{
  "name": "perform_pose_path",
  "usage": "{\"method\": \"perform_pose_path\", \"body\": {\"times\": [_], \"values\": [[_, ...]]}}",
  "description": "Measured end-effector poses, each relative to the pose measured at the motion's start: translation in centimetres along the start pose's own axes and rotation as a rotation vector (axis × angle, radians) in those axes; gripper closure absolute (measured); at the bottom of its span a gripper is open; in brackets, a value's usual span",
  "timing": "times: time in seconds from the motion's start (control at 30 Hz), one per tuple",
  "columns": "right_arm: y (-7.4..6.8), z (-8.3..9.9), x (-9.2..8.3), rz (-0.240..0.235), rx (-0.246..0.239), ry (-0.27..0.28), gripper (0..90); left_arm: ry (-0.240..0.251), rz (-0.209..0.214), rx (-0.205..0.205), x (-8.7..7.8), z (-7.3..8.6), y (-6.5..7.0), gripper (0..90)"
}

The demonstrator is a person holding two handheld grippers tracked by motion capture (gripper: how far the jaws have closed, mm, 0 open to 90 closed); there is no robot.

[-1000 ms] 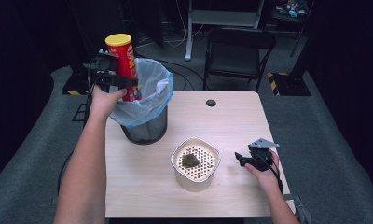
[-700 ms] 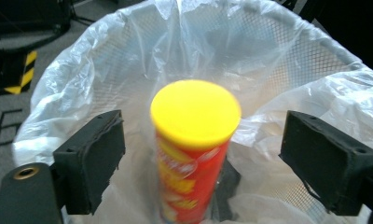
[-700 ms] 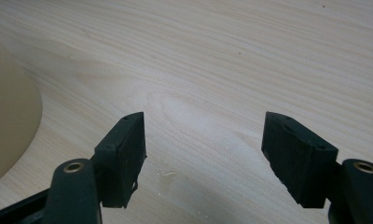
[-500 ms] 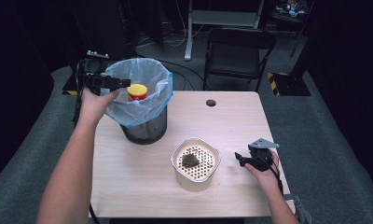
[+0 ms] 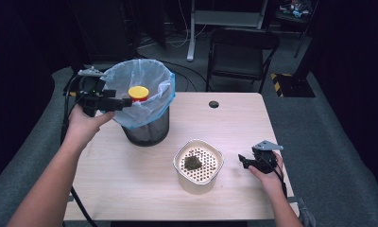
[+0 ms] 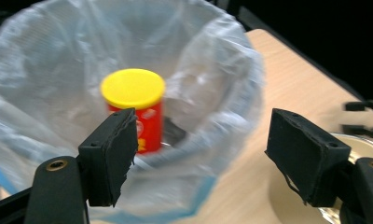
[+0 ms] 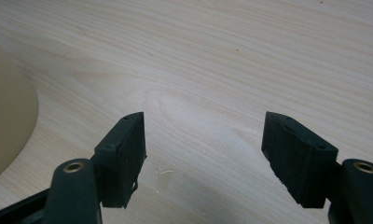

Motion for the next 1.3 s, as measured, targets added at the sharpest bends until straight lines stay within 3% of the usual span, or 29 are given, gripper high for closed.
{"method": "perform_pose_path", "body": {"times": [0.33, 0.6, 0.7, 0.8, 0.97, 1.13, 1.2, 1.3], "values": [[0.0, 0.1, 0.0, -0.002, -0.011, -0.006, 30.1, -0.015, 0.044, 0.076, -0.3, 3.3, 3.2, 21.9], [0.0, 0.1, 0.1, -0.001, -0.014, -0.007, 30.1, -0.011, 0.066, 0.096, 1.2, 7.0, 4.2, 16.8], [0.0, 0.1, 0.1, -0.001, -0.016, -0.008, 30.1, 0.000, 0.065, 0.087, 2.2, 8.8, 4.1, 14.7], [-0.1, 0.1, 0.2, 0.002, -0.008, -0.011, 30.1, -0.002, 0.034, 0.102, 3.3, 10.8, 3.5, 14.5], [-0.1, 0.2, 0.2, 0.003, -0.008, -0.009, 30.1, -0.017, 0.061, 0.046, 4.9, 14.2, 2.8, 14.1], [-0.1, 0.2, 0.2, 0.005, -0.008, -0.009, 30.1, -0.039, 0.049, 0.030, 6.0, 17.5, 1.9, 14.2], [-0.1, 0.2, 0.2, 0.003, -0.007, -0.010, 30.0, -0.038, 0.050, 0.000, 6.4, 18.8, 1.7, 14.2], [0.0, 0.3, 0.3, 0.007, -0.007, -0.012, 30.1, -0.066, 0.043, -0.015, 6.8, 20.6, 1.0, 14.1]]}}
Point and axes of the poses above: each handheld gripper's, and its own axes: x roughly forward along the jaws, z roughly out of its underside, y roughly to its right, the point moved 9 cm from there along x, roughly forward along the jaws, and after that the axes turned 2 degrees about z, right-handed, at the moved point
